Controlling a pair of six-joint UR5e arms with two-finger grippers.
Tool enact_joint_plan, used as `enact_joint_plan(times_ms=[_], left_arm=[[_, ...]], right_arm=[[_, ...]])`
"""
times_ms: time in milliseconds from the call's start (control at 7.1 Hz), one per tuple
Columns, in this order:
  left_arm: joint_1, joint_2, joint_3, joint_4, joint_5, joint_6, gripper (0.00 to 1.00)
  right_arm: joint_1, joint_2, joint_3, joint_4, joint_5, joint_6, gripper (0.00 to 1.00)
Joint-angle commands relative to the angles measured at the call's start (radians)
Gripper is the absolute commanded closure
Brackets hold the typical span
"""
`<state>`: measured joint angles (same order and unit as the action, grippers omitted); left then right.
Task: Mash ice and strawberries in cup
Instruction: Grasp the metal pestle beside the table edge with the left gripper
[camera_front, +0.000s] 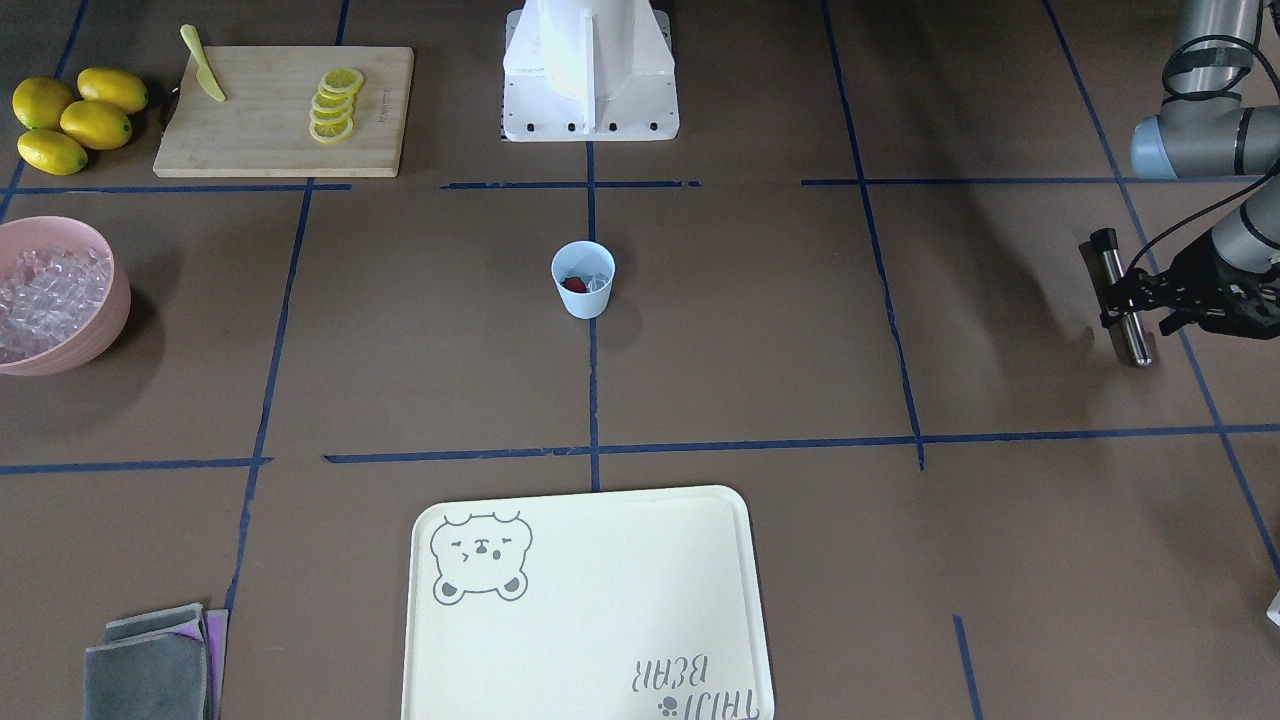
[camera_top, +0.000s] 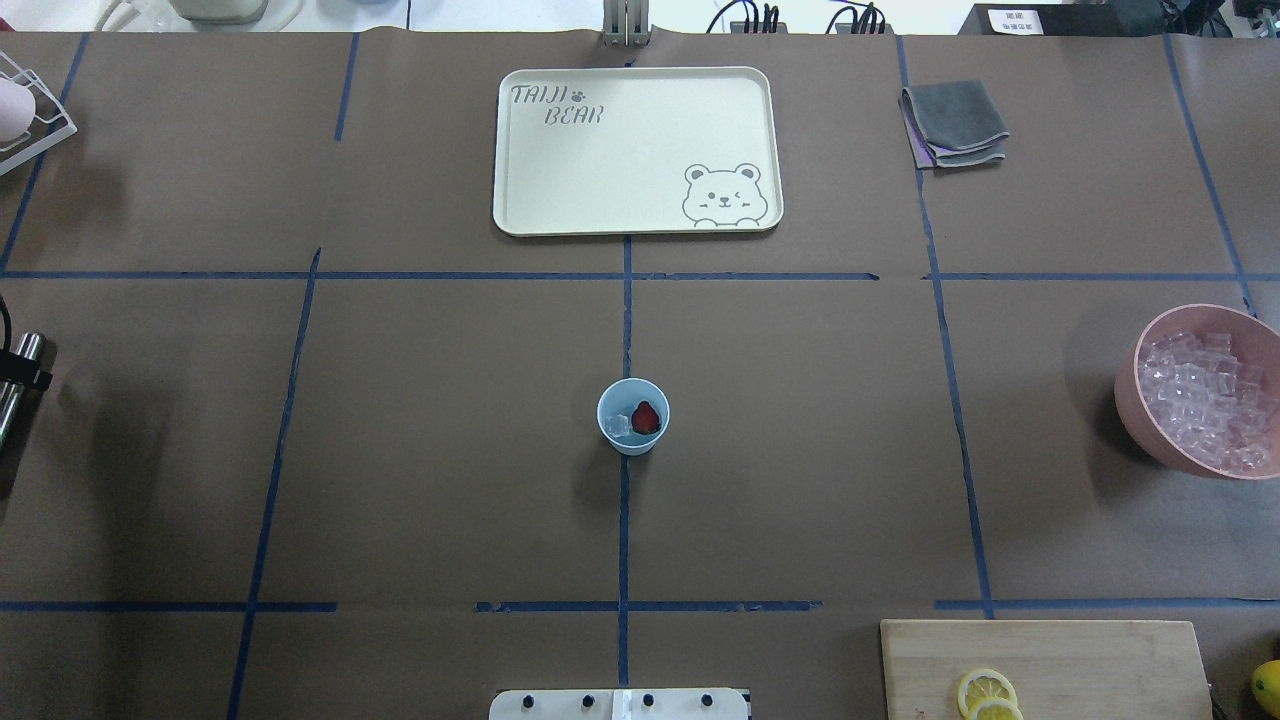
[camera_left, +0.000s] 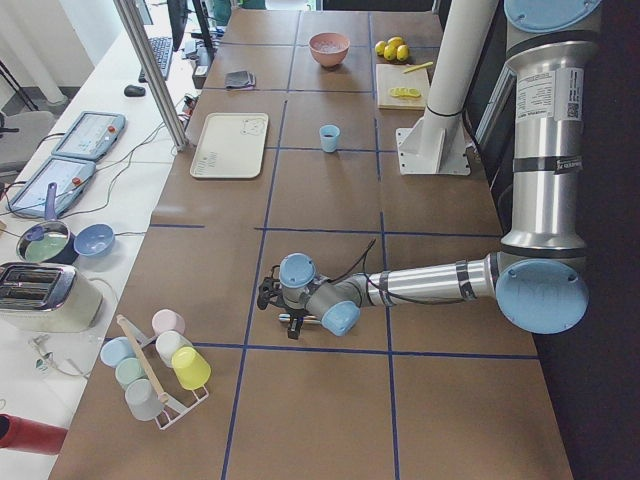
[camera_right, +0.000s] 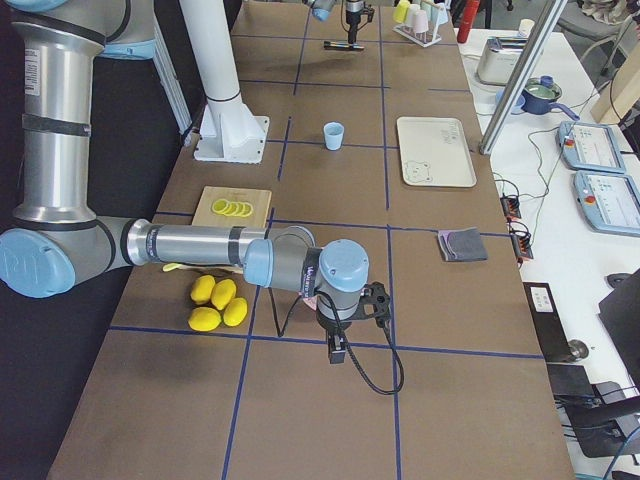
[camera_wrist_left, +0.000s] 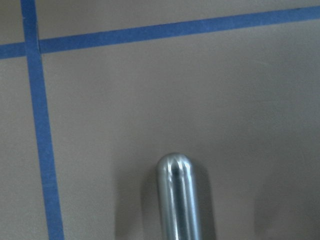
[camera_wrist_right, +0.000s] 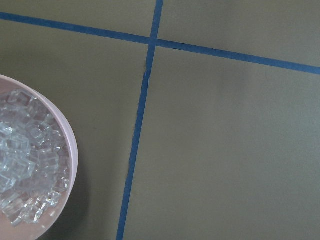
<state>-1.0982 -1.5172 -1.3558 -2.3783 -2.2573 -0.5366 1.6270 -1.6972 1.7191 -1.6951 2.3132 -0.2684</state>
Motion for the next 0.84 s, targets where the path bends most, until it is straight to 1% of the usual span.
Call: enact_joint_plan(times_ms=[0, 141, 282, 422, 563, 704], left_arm=[[0.0, -0.003, -0.003, 0.001, 0.001, 0.006, 0.97], [0.0, -0.004, -0.005, 0.001, 0.008, 0.007, 1.0], [0.0, -0.008, -0.025, 0.002, 0.009, 0.007, 1.0], [-0.002, -0.011, -0.084, 0.004, 0.007, 0.009, 1.0], [-0.002, -0.017, -0.168, -0.001, 0.005, 0.009, 1.0], [-0.003, -0.058, -0.249, -0.033, 0.005, 0.009, 1.0]], right_arm=[[0.001, -0.004, 0.0, 0.0, 0.0, 0.0, 0.0], [0.001, -0.004, 0.0, 0.0, 0.0, 0.0, 0.0], [0.001, -0.004, 0.0, 0.0, 0.0, 0.0, 0.0], [0.001, -0.004, 0.0, 0.0, 0.0, 0.0, 0.0], [0.001, -0.004, 0.002, 0.0, 0.0, 0.001, 0.0], [0.001, -0.004, 0.002, 0.0, 0.0, 0.001, 0.0]])
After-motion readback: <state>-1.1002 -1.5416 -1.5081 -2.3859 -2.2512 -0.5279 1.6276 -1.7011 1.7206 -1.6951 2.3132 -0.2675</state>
